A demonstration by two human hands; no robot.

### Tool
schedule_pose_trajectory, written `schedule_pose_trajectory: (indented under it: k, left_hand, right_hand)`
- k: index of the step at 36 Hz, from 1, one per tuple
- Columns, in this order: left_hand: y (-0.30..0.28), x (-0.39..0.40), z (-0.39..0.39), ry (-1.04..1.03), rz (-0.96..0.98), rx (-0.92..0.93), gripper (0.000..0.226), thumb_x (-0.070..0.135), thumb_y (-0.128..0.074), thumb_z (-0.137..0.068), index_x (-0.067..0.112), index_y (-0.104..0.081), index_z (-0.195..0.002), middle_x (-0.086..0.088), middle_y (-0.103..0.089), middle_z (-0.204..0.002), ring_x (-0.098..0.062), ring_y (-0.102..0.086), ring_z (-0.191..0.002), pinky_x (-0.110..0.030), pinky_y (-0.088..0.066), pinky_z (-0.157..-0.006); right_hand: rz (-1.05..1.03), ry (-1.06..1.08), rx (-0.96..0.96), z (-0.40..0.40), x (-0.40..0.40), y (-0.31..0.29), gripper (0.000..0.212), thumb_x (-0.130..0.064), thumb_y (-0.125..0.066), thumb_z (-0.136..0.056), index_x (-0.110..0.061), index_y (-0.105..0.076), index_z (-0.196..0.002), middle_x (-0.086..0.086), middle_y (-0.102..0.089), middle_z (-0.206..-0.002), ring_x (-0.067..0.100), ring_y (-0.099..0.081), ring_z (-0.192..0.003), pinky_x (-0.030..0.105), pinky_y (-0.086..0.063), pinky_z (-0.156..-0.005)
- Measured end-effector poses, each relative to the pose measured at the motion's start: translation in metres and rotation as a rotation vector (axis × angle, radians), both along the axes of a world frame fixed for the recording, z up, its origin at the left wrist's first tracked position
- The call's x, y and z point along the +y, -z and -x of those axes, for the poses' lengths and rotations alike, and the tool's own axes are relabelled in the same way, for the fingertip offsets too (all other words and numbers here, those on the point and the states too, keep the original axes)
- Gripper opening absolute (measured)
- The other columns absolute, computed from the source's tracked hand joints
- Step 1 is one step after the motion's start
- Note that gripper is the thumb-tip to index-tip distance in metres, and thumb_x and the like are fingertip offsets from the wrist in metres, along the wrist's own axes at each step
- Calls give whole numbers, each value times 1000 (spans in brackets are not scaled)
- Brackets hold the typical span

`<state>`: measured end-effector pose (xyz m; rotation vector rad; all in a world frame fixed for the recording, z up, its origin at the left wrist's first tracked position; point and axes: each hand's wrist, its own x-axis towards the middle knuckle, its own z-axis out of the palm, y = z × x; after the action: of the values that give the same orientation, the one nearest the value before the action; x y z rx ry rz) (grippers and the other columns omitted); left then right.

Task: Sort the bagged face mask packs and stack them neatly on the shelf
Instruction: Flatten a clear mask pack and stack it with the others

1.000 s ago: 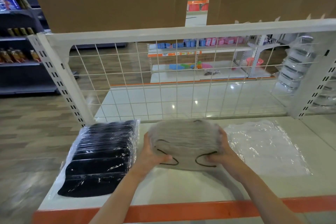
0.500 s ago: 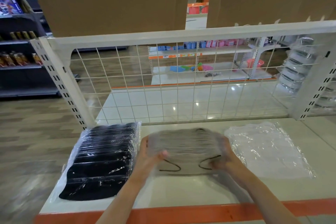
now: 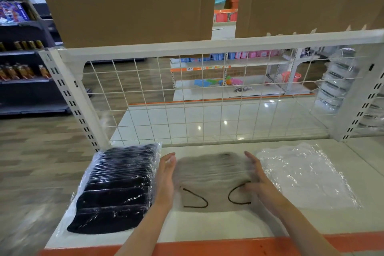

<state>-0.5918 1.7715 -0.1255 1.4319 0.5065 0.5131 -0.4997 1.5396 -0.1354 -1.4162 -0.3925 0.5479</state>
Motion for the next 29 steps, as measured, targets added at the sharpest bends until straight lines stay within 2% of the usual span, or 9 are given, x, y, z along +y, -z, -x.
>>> schedule_pose_trajectory:
  k: [3,7,12,15,17,19,22,25,29]
  left_hand:
    - [0,-3,1,28,90,21,52,67,-54,-78,24,-65,-103,-12,-65,-108,-33,-61,-102,-55,-47,-93]
    - [-9,-8,0,91,139,-5,46,46,-47,-88,6,-63,-103,-20,-67,-94,-32,-68,-79,-42,-56,-68]
    - [7,4,5,46,179,6,63,68,-67,-66,18,-66,-103,-21,-63,-112,-40,-59,-107,-59,-45,-94]
    - [6,7,19,127,106,-36,90,77,-69,-53,16,-55,-117,-10,-62,-114,-24,-62,-105,-44,-51,-90]
    - [11,9,25,242,-38,11,107,82,-66,-49,23,-40,-134,3,-54,-126,-14,-57,-115,-40,-47,-99]
    - [17,13,29,329,-165,83,116,78,-71,-45,32,-27,-142,12,-46,-134,-10,-50,-122,-39,-42,-104]
    - [24,16,22,306,-185,157,113,57,-88,-43,37,-30,-138,1,-49,-133,-17,-54,-119,-44,-49,-97]
    - [26,14,13,295,-79,110,95,38,-90,-43,36,-41,-125,-5,-59,-123,-20,-63,-108,-42,-55,-88]
    - [21,16,6,264,-56,76,104,42,-91,-38,28,-42,-129,-4,-61,-122,-19,-62,-109,-43,-53,-92]
  right_hand:
    - [-61,58,67,1,5,6,69,5,-52,-53,-21,-55,-117,5,-66,-96,15,-62,-85,24,-50,-65]
    - [-110,77,76,6,8,6,56,12,-50,-61,-16,-57,-109,1,-65,-79,12,-58,-70,20,-46,-54]
    - [-92,21,159,9,-1,11,67,9,-52,-58,-16,-50,-120,16,-63,-100,24,-62,-84,37,-52,-69]
    - [-17,23,110,6,-4,13,71,5,-61,-58,-21,-48,-123,18,-61,-111,27,-60,-97,48,-45,-83]
    - [-14,19,125,6,-4,13,75,5,-65,-57,-22,-46,-125,15,-62,-110,28,-60,-100,51,-46,-86]
    - [-8,30,121,6,-2,11,76,5,-66,-57,-23,-47,-124,12,-64,-108,29,-61,-102,51,-47,-88]
    - [-22,23,101,5,2,12,77,4,-69,-57,-29,-50,-124,19,-61,-117,35,-59,-109,57,-44,-93]
    - [-36,28,76,2,6,14,74,8,-65,-58,-31,-54,-120,18,-61,-115,30,-60,-101,47,-47,-84]
    - [-92,13,134,4,8,8,74,12,-60,-54,-30,-56,-115,4,-67,-95,19,-65,-80,34,-52,-63]
